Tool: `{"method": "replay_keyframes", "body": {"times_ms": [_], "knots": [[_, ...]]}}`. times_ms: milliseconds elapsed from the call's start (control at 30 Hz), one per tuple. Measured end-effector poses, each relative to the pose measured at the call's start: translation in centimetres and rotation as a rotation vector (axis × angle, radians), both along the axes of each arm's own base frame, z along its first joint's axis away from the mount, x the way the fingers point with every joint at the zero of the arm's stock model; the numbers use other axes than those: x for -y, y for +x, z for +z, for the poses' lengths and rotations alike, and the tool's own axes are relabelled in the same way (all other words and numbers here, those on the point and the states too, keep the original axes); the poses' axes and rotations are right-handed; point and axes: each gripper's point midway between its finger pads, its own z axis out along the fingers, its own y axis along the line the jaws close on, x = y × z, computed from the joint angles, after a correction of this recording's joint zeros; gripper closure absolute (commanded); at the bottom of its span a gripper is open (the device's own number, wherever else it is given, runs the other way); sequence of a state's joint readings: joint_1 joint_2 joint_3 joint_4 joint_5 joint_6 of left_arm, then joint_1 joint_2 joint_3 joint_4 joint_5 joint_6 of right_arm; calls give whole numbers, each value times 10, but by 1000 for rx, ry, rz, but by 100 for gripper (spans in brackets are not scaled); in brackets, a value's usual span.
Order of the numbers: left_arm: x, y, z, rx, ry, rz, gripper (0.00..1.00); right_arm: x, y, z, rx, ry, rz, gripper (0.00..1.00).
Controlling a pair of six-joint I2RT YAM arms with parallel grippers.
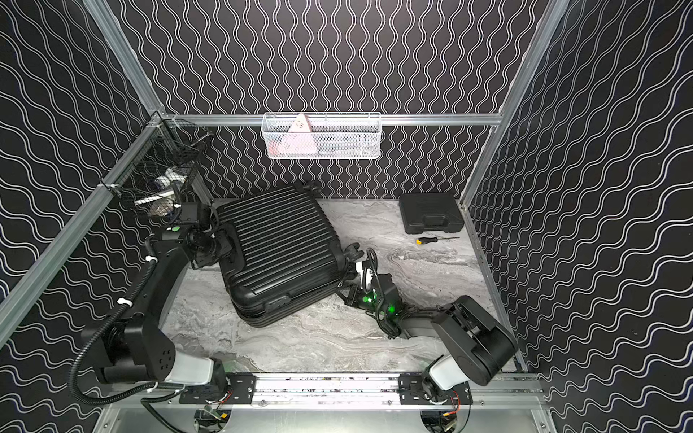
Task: Close the suitcase zippers
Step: Zip the zipper on the suitcase.
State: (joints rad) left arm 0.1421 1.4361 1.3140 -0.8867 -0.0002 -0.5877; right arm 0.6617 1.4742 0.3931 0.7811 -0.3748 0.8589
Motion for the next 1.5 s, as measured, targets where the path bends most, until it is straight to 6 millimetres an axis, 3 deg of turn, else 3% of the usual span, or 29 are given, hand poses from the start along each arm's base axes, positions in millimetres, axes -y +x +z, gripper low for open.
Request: {"method": "replay_keyframes", "body": {"times_ms": [233,433,733,933,1267,1333,1500], "knots": [[12,-2,5,3,-25,87,93,-8,-13,4,61,-136,62,100],[24,-7,8,-5,-53,142,97,-19,-26,5,78,-153,121,100],[49,-24,10,31,-85,272,96,-59,-57,7,120,-185,261,100],[62,-25,9,45,-89,337,97,-83,-80,5,175,-238,351,100],[73,-24,11,96,-41,415,96,-106,-100,4,295,-313,427,100],[74,-24,12,113,-16,423,90,-108,-101,4,311,-323,429,100],[78,-20,11,132,-10,442,25,-104,-99,3,321,-343,411,100]]}}
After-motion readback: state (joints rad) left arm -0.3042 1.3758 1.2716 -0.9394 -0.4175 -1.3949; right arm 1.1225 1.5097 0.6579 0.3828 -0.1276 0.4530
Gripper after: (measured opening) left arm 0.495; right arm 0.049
